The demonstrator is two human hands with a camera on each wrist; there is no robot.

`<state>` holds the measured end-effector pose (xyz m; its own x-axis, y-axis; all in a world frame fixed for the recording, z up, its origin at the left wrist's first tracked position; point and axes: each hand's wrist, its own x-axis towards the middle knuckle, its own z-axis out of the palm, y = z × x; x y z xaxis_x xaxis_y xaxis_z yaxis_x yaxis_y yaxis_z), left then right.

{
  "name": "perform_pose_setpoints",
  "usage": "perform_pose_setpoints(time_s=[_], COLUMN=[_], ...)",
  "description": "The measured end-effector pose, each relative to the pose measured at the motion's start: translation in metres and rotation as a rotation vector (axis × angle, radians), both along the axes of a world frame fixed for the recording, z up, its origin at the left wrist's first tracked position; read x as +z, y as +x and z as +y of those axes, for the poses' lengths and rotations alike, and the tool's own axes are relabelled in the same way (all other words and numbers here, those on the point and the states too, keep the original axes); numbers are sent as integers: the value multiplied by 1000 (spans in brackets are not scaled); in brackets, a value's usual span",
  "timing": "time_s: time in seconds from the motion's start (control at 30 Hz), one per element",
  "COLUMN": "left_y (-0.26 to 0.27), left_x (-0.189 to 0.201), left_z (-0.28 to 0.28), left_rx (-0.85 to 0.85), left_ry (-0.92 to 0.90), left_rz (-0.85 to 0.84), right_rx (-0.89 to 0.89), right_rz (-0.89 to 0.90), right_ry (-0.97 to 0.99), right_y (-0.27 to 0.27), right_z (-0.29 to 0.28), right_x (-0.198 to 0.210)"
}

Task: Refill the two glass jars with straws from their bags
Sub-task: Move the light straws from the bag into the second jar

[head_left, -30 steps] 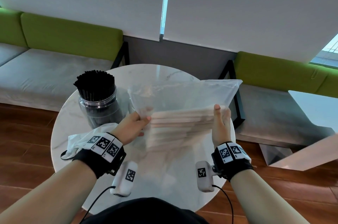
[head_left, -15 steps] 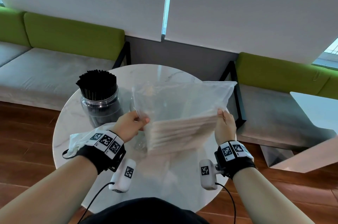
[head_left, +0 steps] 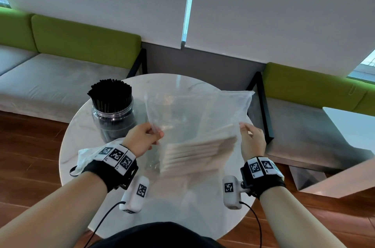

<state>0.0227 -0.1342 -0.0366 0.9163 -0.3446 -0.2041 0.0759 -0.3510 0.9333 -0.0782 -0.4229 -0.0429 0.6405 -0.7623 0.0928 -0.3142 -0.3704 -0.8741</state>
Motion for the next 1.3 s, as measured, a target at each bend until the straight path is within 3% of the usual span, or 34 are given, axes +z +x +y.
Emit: perform_pose_setpoints(time_s=[0.2, 0.37, 0.43, 0.53, 0.6, 0.63, 0.7, 0.77, 0.83, 0.9, 1.0, 1.07, 1.17, 1.23, 1.3], left_y=[-2, -2, -3, -6, -6, -6, -9, -15, -20, -24, -26, -21, -8, -5, -10], left_x=[8, 3, 6, 15, 20, 22, 27, 36, 47, 55, 62, 61, 43, 30, 19], left_z=[2, 3, 1, -2, -3, -4, -7, -12, -18, -23, -22, -12, 15, 34, 47], left_rx=[10, -18, -28, -50, -57, -63, -74, -85, -94, -98, -83, -35, 90, 164, 87], left_ry=[-128, -16, -28, -33, -26, -23, -21, -32, -72, -126, -200, -223, -202, -196, -169], left_rz=[-32, -19, -44, -104, -130, -143, -174, -214, -229, -224, -213, -248, -243, -137, -3], right_rx=[-37, -36, -75, -18, 174, 292, 478, 577, 611, 620, 634, 647, 605, 541, 507], right_rz=[-145, 27, -111, -423, -449, -374, -13, 384, 632, 758, 725, 687, 546, 406, 286], right_ry=[-94, -124, -108, -450, -696, -784, -891, -933, -947, -997, -1069, -999, -655, -376, -210], right_y=[3, 5, 6, 3, 3, 4, 9, 16, 24, 28, 27, 24, 17, 10, 6], right_z=[2, 2, 10, 33, 52, 60, 73, 77, 74, 70, 59, 46, 21, 9, 7], right_x=[12, 7, 16, 42, 62, 72, 83, 79, 67, 59, 56, 55, 56, 60, 62])
